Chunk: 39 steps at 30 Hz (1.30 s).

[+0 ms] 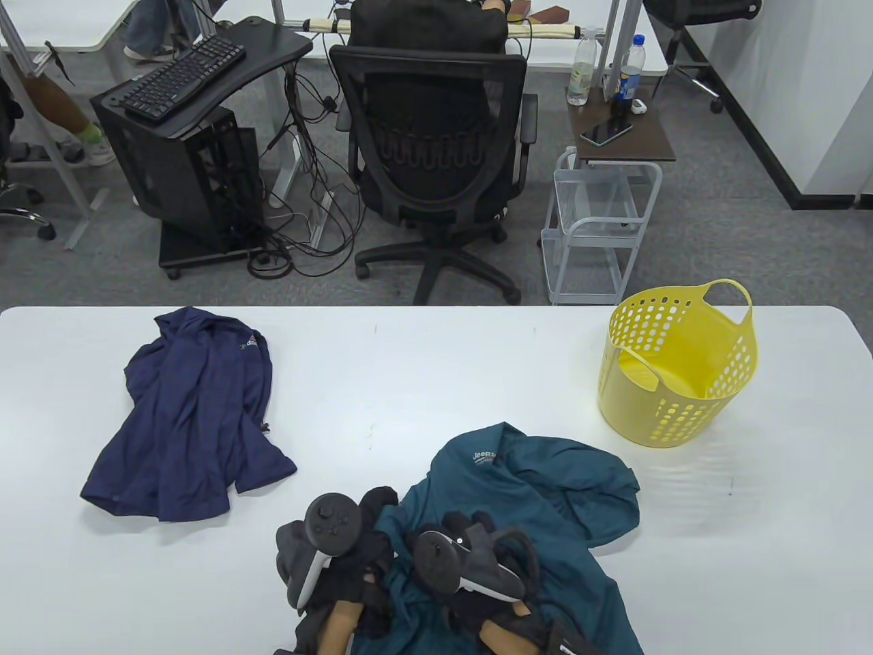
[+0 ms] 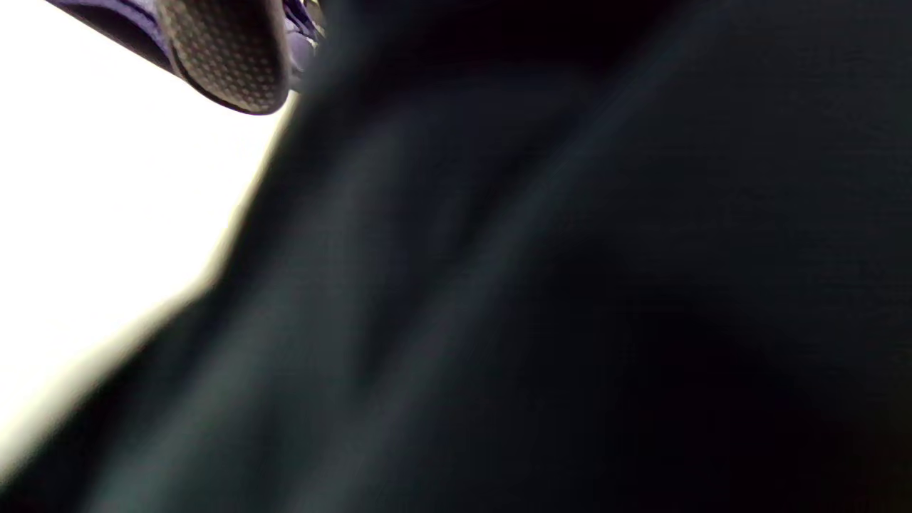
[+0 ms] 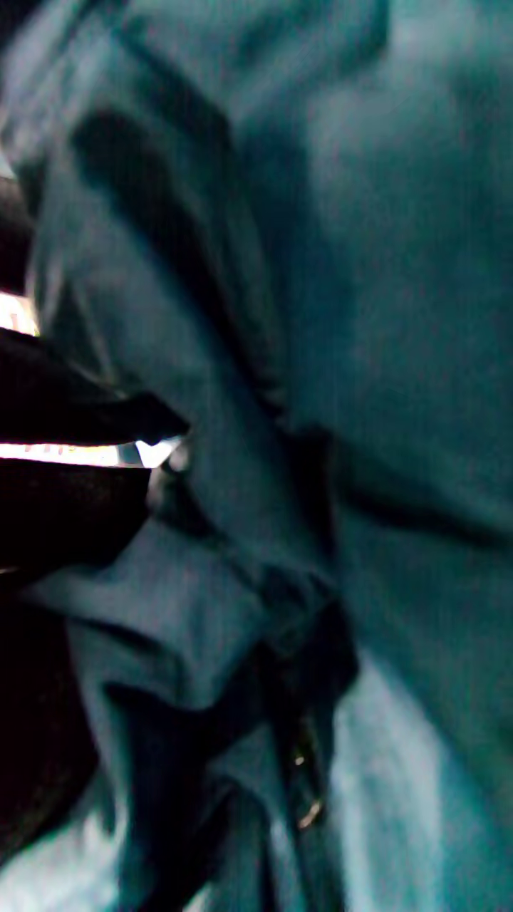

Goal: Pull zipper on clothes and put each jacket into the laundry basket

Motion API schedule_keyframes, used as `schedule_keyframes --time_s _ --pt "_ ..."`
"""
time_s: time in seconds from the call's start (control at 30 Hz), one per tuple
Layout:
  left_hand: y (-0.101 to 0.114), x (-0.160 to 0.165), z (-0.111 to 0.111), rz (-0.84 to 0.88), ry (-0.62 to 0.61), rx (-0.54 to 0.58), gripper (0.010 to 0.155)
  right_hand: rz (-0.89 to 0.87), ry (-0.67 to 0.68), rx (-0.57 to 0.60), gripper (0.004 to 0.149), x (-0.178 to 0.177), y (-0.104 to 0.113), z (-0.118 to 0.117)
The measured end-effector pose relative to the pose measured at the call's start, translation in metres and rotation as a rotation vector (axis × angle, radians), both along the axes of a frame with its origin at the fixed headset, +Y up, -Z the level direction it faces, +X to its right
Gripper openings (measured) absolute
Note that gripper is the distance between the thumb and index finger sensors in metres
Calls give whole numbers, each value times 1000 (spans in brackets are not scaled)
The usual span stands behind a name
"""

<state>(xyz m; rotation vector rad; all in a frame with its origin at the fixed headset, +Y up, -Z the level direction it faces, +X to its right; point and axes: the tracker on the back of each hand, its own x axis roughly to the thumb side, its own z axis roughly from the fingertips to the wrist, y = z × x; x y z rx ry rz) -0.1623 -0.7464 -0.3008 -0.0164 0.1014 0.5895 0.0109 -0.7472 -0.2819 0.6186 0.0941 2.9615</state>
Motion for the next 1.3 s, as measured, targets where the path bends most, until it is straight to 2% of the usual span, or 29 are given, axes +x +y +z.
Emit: schedule_keyframes --time_s 0.17,0.27,0.4,0.53,0.67,0.73,0.9,0.97,1.0,1.07,1.17,1.3 --pt "7 -2 0 -265 -3 56 54 69 -55 -35 47 3 -8 -6" --pt "11 0 1 -432 -36 35 61 59 -112 -81 47 14 -12 -12" --pt "6 6 2 -519 -31 -34 64 97 -189 -70 46 29 -15 -21" --pt "5 9 2 -562 4 -95 59 71 -247 -92 45 48 -17 -30" --pt "9 1 5 -538 89 -93 55 39 -269 -101 44 58 -19 -35" --pt "11 -8 7 -466 103 -80 48 37 -270 -95 44 58 -20 -35" --pt "-3 -32 8 104 47 -180 48 57 -264 -77 44 55 -21 -34" --pt "-2 -31 10 155 50 -164 48 50 -261 -80 44 56 -21 -33" --pt "1 -29 11 83 79 -136 48 48 -262 -83 44 56 -21 -34" --pt "10 -23 12 -227 72 -77 48 46 -262 -84 44 58 -22 -34" --pt "23 -15 20 -591 89 -4 51 46 -260 -77 44 58 -22 -34" --pt "32 -21 28 -762 117 5 51 50 -262 -74 43 58 -22 -33"
